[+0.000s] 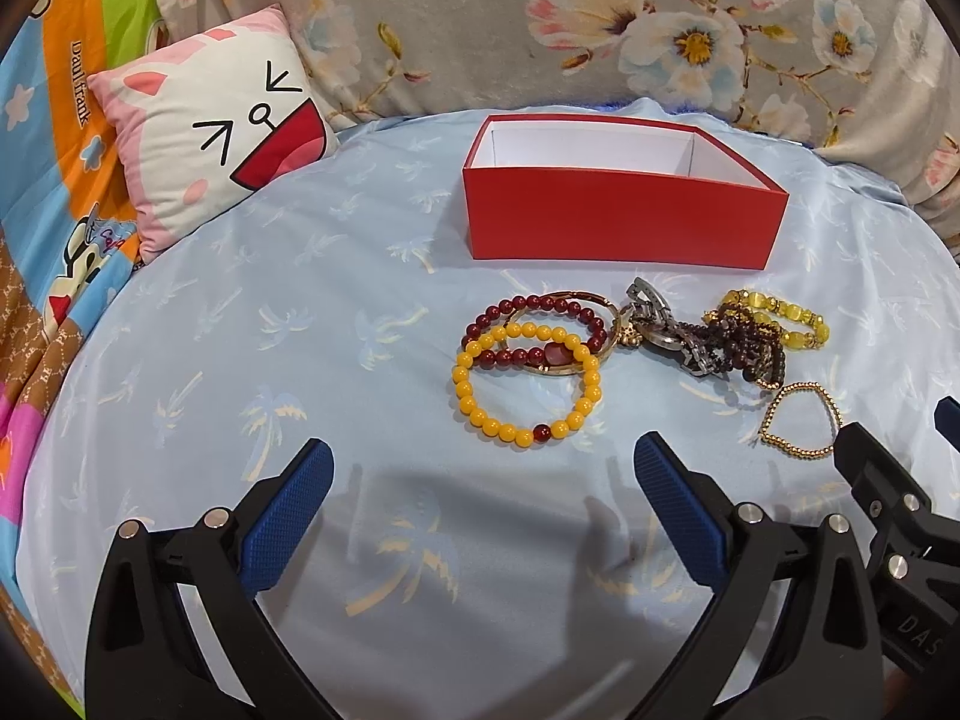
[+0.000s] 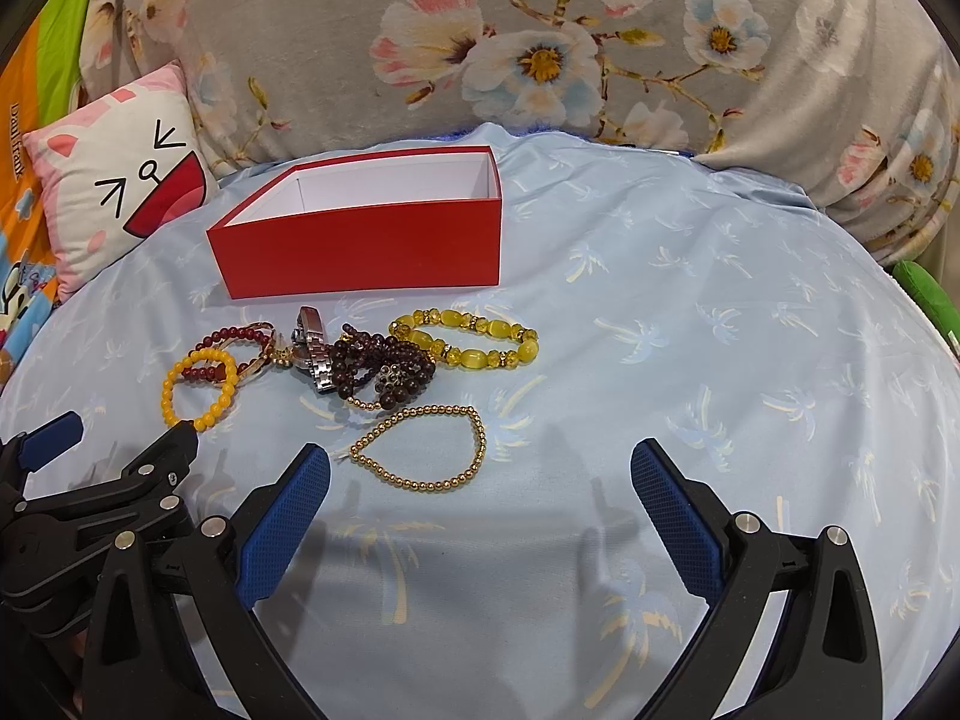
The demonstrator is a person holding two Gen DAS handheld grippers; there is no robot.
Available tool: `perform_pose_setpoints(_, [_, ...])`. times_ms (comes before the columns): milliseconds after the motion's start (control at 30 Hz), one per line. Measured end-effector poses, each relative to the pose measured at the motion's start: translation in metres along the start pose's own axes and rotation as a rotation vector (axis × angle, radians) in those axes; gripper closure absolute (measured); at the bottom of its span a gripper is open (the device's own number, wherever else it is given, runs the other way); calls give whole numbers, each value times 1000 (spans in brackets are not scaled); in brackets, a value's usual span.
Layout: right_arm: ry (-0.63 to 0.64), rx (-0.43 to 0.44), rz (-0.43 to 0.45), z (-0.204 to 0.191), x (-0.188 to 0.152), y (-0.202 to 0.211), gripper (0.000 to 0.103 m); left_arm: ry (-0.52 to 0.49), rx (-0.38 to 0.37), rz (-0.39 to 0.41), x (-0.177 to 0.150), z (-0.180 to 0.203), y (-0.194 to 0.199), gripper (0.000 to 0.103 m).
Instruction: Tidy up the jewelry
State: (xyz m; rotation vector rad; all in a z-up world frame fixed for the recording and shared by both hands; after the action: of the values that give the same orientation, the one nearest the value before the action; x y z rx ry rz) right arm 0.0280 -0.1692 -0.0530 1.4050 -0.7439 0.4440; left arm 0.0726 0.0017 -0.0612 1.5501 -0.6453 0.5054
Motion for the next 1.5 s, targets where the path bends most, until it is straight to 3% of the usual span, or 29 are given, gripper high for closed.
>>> perform_pose_setpoints(1500, [-4, 3, 2, 1, 0, 0, 7, -1, 1, 9, -1, -1, 3, 7])
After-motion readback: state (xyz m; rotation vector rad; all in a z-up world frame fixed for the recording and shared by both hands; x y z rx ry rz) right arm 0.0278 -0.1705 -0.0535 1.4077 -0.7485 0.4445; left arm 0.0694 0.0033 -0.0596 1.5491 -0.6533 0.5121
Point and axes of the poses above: each gripper's, at about its wrist camera, not at the fingertips, and y roughly against the way its jaws point, z to its right, x to its top, the point moved 10 cm from there along -y, roughly the way its jaws point, and after that the axes turned 5 degrees about -z, right-handed, at the moved point
